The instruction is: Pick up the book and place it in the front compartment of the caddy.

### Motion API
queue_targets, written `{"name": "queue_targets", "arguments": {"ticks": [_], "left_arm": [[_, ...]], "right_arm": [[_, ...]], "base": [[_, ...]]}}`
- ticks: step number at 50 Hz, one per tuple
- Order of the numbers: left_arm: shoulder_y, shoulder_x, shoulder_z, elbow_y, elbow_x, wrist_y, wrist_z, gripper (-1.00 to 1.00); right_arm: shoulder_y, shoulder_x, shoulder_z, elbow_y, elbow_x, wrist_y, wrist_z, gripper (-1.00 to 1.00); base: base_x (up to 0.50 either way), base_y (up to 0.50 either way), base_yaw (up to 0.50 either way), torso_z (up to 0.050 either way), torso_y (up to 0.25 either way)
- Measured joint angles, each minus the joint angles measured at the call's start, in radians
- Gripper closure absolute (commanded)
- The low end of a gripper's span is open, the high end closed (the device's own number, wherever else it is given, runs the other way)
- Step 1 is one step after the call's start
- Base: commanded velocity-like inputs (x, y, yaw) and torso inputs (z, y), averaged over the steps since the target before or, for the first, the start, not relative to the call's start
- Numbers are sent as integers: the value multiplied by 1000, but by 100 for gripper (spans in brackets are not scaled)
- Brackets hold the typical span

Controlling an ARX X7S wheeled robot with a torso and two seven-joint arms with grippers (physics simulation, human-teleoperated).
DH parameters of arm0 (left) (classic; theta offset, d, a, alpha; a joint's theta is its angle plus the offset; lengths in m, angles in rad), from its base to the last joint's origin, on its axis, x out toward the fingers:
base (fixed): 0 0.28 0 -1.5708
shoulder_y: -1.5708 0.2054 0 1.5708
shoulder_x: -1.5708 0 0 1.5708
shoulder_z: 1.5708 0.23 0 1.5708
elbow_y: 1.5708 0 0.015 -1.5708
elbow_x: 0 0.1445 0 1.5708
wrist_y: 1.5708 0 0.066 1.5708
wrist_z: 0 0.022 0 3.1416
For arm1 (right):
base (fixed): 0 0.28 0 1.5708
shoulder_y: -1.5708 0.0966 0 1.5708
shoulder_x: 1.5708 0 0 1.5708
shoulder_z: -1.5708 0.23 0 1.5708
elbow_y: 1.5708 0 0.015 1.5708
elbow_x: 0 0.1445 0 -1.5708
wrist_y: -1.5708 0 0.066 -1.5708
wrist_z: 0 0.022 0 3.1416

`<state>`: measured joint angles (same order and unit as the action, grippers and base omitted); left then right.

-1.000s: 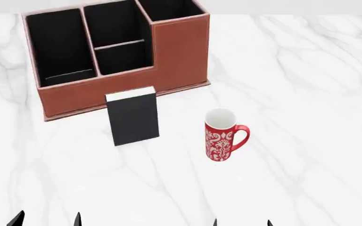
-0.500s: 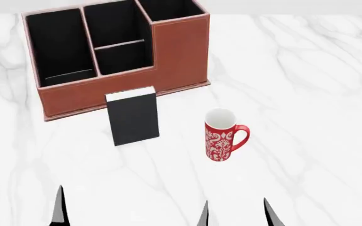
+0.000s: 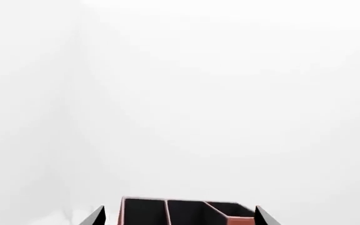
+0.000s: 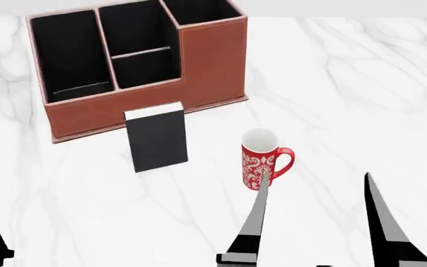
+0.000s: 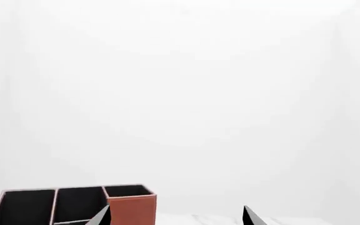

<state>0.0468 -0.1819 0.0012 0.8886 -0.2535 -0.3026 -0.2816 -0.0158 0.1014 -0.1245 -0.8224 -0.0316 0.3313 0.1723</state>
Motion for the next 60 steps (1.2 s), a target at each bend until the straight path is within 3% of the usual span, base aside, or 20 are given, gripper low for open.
{"name": "queue_targets", "arguments": {"ticks": [11, 60], "left_arm": [[-3, -17, -18, 82, -20, -33, -34, -100], [4, -107, 66, 156, 8, -42, -126, -100]], "right_arm": [[10, 15, -3, -85, 7, 39, 25, -100], [26, 74, -16, -173, 67, 88, 92, -100]], "base": [[37, 2, 0, 0, 0], [500, 47, 0, 0, 1]]}}
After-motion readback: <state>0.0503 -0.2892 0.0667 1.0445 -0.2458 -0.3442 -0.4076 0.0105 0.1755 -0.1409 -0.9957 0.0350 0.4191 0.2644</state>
